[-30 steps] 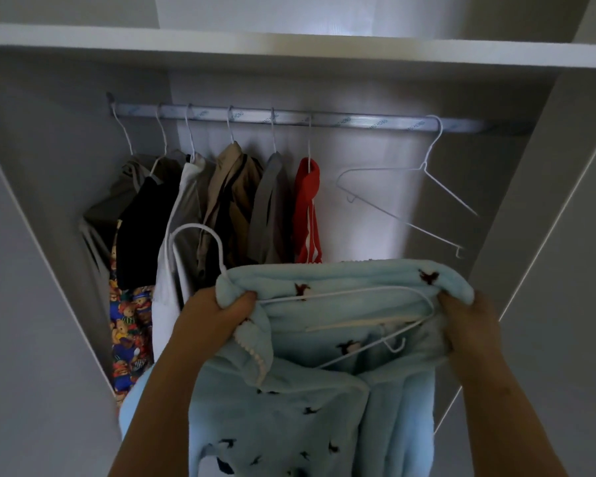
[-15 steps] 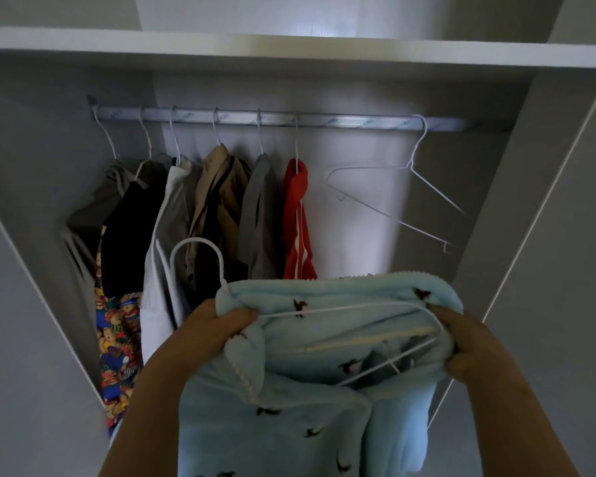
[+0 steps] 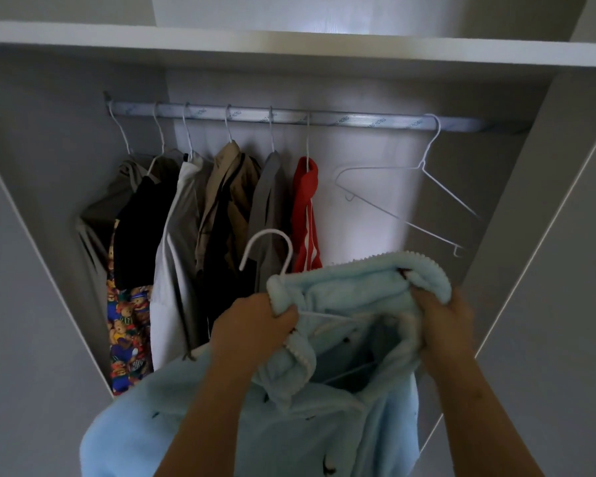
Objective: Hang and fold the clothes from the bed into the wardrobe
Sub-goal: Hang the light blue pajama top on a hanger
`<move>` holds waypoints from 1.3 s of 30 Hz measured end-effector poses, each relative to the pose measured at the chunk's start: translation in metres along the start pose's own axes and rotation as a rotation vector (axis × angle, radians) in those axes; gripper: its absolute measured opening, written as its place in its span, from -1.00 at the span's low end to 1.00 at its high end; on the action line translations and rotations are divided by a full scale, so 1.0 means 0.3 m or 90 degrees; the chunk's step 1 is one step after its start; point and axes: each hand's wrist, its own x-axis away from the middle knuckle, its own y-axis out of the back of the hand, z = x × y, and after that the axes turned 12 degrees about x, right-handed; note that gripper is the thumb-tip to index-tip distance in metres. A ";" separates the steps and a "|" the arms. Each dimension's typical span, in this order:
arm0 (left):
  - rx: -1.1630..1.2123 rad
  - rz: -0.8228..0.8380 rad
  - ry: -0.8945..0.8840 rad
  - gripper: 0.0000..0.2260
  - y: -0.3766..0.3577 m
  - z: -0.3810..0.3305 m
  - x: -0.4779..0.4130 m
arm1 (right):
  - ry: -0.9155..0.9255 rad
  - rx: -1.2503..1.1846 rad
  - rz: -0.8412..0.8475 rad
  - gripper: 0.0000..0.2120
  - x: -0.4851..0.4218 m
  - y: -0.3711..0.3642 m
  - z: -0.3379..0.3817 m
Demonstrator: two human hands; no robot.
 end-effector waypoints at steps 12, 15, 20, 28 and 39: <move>0.241 -0.114 -0.069 -0.71 0.034 -0.067 0.015 | -0.107 0.055 0.562 -0.65 0.129 -0.052 0.099; 0.265 -0.111 -0.099 -0.73 0.069 -0.059 0.009 | 0.136 0.154 0.145 -0.62 0.090 -0.017 0.110; 0.199 -0.092 -0.159 -0.72 0.054 -0.090 0.013 | 0.392 0.678 0.185 -0.51 0.071 -0.039 0.124; 0.045 -0.178 -0.236 -0.67 0.116 -0.087 -0.030 | 0.064 0.535 0.144 -0.58 0.045 0.025 0.044; 0.460 0.138 -0.208 -0.80 0.010 -0.156 0.053 | -0.084 0.389 0.080 -0.69 0.037 0.051 -0.006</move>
